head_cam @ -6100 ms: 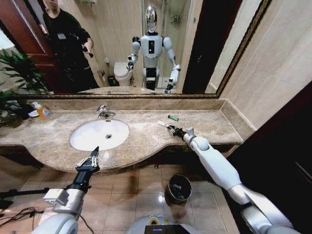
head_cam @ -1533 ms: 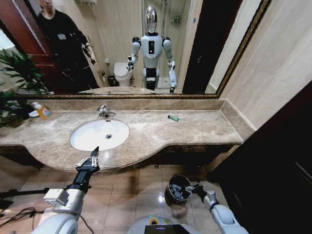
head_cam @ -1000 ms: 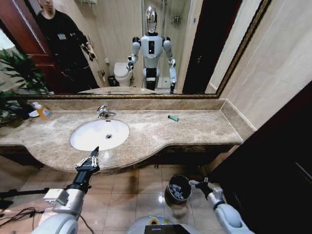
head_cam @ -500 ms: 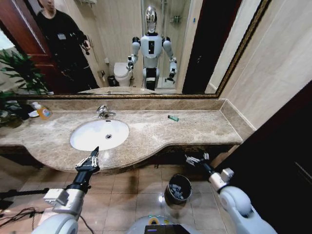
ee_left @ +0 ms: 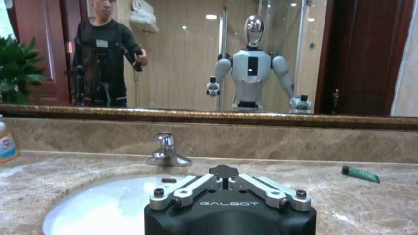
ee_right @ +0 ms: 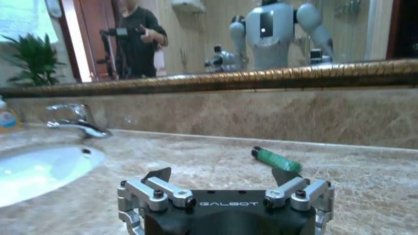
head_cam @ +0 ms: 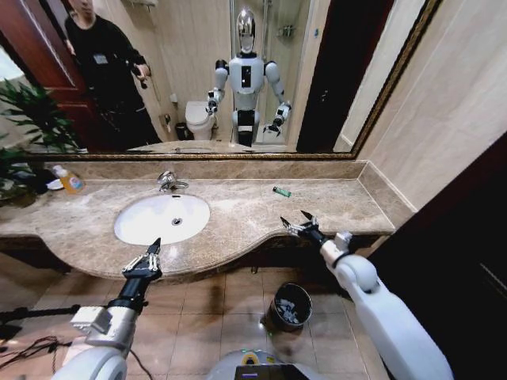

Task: Pick up the trash from the sink and place it in the trash bin.

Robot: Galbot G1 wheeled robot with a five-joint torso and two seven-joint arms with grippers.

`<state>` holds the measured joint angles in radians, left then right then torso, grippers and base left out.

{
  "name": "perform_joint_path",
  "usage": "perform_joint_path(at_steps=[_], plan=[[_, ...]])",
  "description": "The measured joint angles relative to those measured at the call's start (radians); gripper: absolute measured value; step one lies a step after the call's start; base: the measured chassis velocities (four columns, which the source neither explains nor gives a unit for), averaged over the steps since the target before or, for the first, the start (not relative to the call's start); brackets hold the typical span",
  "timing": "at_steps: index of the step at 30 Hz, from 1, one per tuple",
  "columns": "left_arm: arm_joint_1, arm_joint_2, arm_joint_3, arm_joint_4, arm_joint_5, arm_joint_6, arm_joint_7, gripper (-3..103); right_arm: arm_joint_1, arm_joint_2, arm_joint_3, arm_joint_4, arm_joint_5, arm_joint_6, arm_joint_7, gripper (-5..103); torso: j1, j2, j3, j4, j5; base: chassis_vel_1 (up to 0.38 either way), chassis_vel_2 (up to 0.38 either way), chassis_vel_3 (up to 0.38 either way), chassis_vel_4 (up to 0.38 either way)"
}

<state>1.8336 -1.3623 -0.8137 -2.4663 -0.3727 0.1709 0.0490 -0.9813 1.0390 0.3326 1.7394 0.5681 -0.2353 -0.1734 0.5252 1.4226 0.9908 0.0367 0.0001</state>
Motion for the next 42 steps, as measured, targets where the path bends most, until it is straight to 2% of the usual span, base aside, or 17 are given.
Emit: perform_joint_path(at_steps=[4,6,8,9,17,30,38,42], plan=[[0.0,0.0,0.0,0.0,0.0,0.0,0.0,0,0.093,0.009,-0.061,-0.097,-0.007,0.004,-0.003,100,0.0,0.0,0.0,0.0,0.0,0.0,0.0,0.0,0.0],[0.0,0.0,0.0,0.0,0.0,0.0,0.0,0,0.196,0.024,-0.124,-0.185,-0.016,0.018,-0.003,100,0.0,0.0,0.0,0.0002,-0.0004,0.0,0.0,0.0,0.0],[0.0,0.0,0.0,0.0,0.0,0.0,0.0,0,0.217,0.027,-0.14,-0.202,-0.017,0.019,-0.001,100,0.0,0.0,0.0,0.0002,-0.0008,0.0,0.0,0.0,0.0],[0.0,0.0,0.0,0.0,0.0,0.0,0.0,0,0.283,0.039,-0.185,-0.26,-0.024,0.021,0.01,100,0.0,0.0,0.0,0.0002,0.0001,0.0,0.0,0.0,0.0],[0.0,0.0,0.0,0.0,0.0,0.0,0.0,0,0.409,0.075,-0.267,-0.421,-0.049,0.034,0.026,100,0.0,0.0,0.0,0.0001,-0.0003,0.0,0.0,0.0,0.0],[0.0,0.0,0.0,0.0,0.0,0.0,0.0,0,0.58,0.11,-0.342,-0.633,-0.059,0.047,0.013,100,0.0,0.0,0.0,0.0001,-0.0002,0.0,0.0,0.0,0.0],[0.0,0.0,0.0,0.0,0.0,0.0,0.0,0,0.621,0.133,-0.361,-0.708,-0.059,0.051,0.008,101,0.0,0.0,0.0,0.0,-0.0002,0.0,0.0,0.0,0.0],[0.0,0.0,0.0,0.0,0.0,0.0,0.0,0,0.624,0.146,-0.361,-0.732,-0.062,0.052,0.007,89,0.0,0.0,0.0,0.0001,-0.0001,0.0,0.0,0.0,0.0]])
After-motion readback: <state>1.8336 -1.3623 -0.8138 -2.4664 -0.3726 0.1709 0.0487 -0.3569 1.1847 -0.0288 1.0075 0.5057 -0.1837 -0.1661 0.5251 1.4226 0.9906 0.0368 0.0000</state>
